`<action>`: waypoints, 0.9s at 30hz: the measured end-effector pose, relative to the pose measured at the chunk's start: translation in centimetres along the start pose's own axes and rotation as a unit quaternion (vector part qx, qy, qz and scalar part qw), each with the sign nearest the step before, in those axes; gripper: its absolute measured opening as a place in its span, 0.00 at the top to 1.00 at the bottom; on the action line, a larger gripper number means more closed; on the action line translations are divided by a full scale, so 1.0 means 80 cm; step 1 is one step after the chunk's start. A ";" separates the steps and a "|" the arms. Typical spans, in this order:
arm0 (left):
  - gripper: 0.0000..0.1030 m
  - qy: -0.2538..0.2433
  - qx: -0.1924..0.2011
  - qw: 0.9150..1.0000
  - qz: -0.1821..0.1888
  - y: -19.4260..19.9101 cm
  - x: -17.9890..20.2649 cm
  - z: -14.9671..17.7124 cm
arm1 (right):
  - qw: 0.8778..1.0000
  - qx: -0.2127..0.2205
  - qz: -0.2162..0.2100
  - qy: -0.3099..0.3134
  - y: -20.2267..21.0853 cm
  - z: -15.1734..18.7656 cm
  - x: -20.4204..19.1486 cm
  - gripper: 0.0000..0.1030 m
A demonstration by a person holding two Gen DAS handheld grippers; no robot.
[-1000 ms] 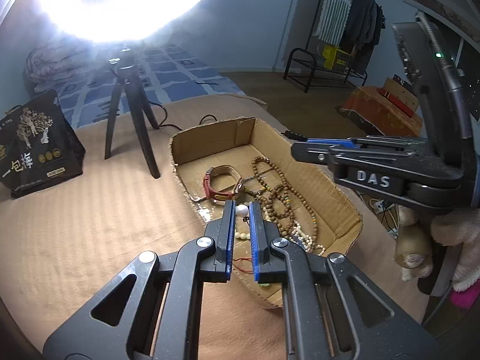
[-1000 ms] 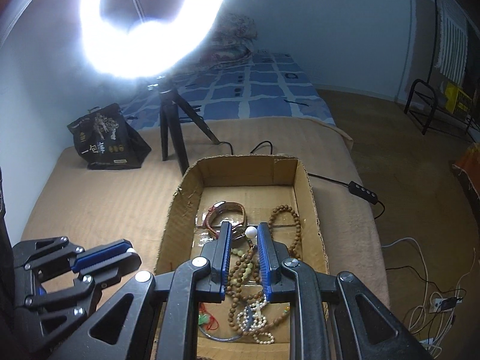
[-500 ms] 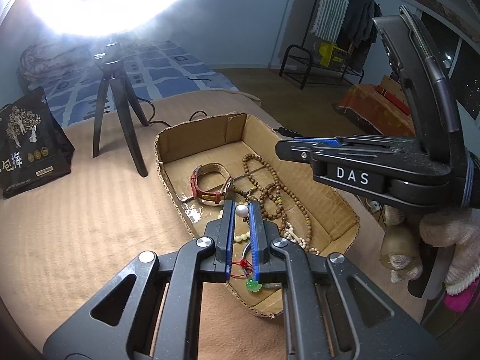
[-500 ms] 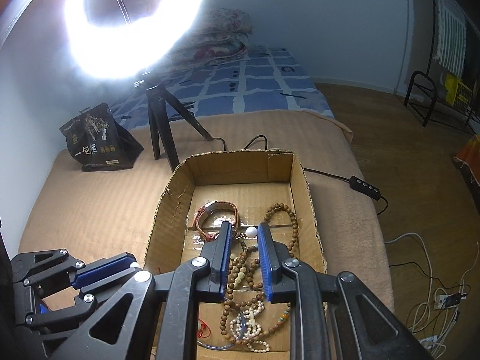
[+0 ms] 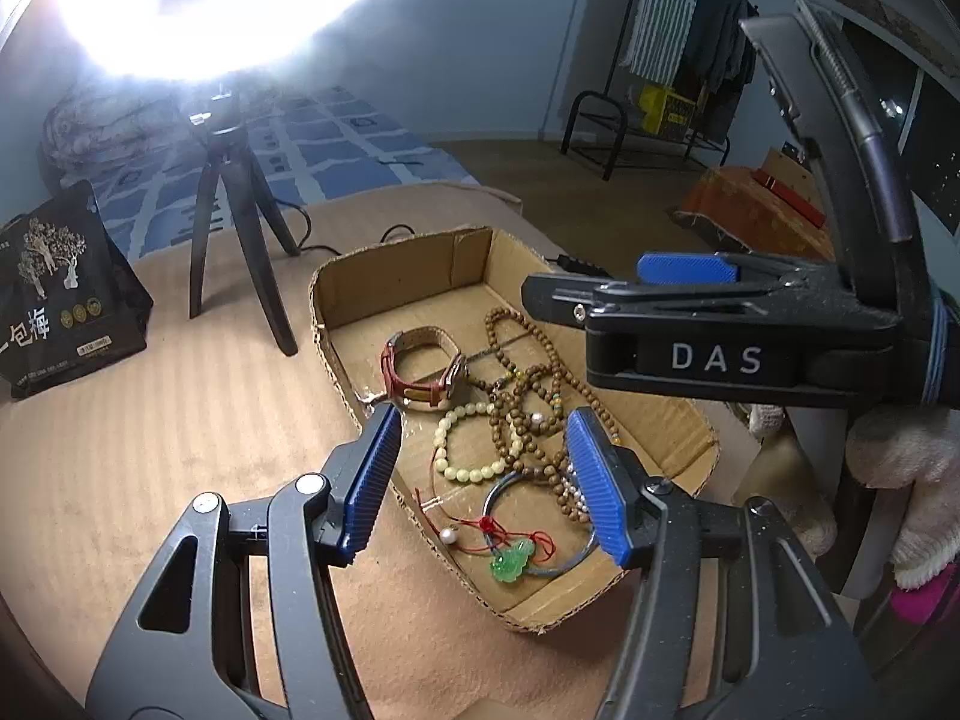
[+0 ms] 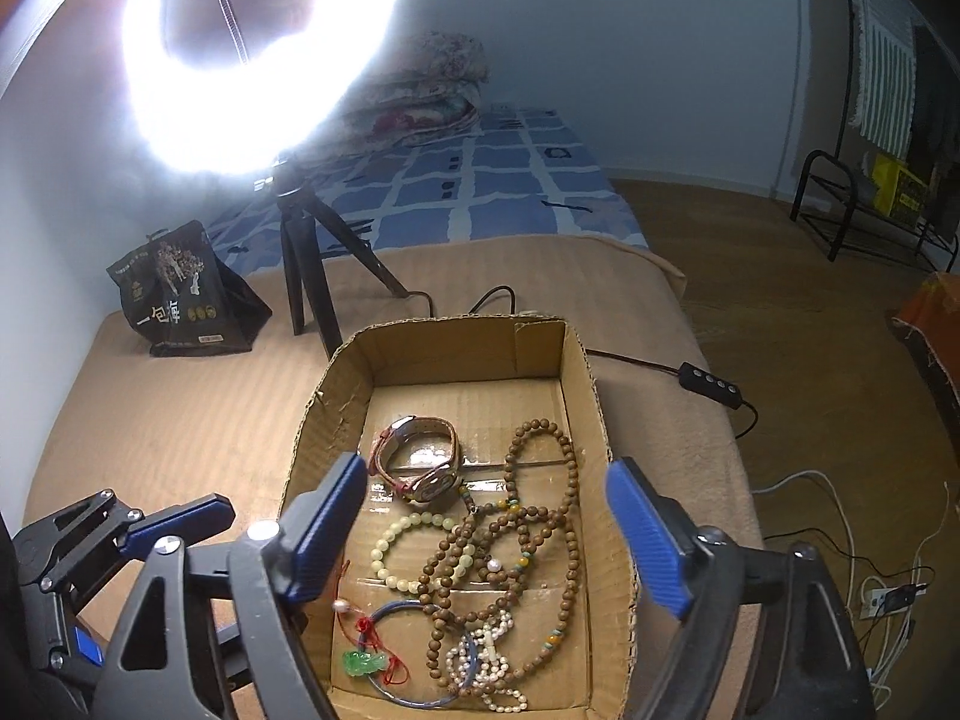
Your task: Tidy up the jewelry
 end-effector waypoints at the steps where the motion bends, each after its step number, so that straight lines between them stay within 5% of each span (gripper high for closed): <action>1: 0.42 -0.001 -0.002 1.000 -0.002 0.000 0.000 0.001 | 1.000 0.000 0.002 0.000 0.000 0.000 -0.001 0.14; 8: 0.35 0.005 -0.001 1.000 -0.007 0.007 -0.005 0.005 | 1.000 0.002 0.010 -0.005 0.007 0.003 -0.006 0.04; 27: 0.35 0.005 0.025 0.999 -0.022 0.089 -0.016 0.018 | 1.000 0.026 0.016 0.005 0.071 0.011 -0.055 0.04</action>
Point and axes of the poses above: each gripper's, at about its wrist camera, not at the fingertips, and y roughly against the way its jaws point, x to its right, z to its underside, the point moved 2 cm from there along -y, roughly the way its jaws point, and after that the axes turned 9 degrees about -z, right-handed, at the moved point
